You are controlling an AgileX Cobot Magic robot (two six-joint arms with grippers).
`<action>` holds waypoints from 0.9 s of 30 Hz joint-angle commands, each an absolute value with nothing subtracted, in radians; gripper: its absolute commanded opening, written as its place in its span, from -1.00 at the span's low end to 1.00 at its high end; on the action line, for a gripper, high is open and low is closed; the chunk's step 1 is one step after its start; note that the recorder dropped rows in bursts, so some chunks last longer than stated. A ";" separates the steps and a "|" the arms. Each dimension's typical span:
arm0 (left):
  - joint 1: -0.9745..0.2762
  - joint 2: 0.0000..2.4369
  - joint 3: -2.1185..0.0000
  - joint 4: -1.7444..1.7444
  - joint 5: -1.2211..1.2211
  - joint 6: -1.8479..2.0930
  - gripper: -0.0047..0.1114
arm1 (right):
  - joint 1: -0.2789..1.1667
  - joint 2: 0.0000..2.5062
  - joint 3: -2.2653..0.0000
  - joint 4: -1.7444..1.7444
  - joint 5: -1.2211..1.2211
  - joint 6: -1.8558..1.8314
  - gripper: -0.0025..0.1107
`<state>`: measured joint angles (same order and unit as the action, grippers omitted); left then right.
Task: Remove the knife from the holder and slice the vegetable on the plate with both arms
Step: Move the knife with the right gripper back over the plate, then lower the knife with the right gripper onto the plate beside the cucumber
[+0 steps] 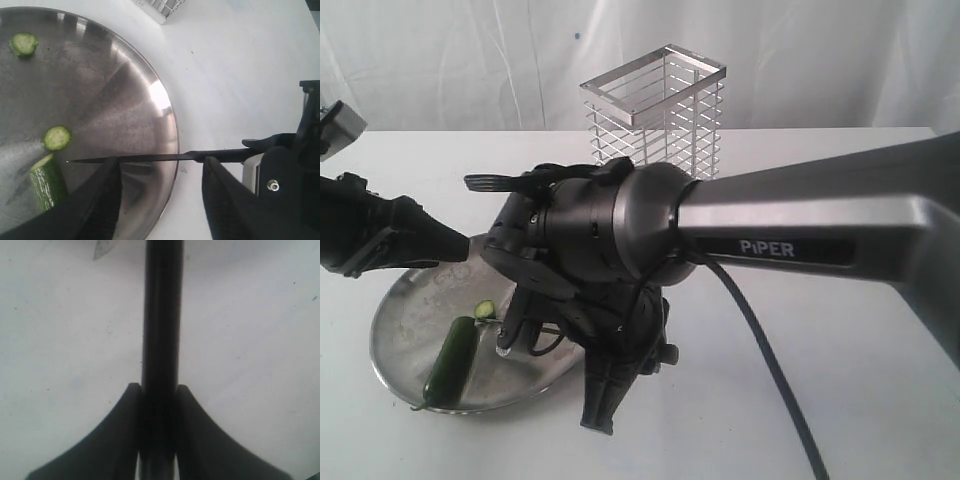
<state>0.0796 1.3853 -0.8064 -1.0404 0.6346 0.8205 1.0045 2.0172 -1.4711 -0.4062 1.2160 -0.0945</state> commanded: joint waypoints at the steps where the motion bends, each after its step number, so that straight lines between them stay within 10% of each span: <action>1: 0.076 1.373 -0.800 -1.066 0.660 0.819 0.00 | 1.017 2.030 -1.477 -0.425 1.221 -0.128 -0.96; 27: 0.076 1.373 -0.800 -1.073 0.666 0.819 0.00 | 0.960 2.146 -1.586 -0.641 1.221 -0.040 -0.96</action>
<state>0.0796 1.3853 -0.8064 -1.0527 0.6426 0.8205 0.9835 2.1595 -1.5829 -0.6548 1.2158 -0.0689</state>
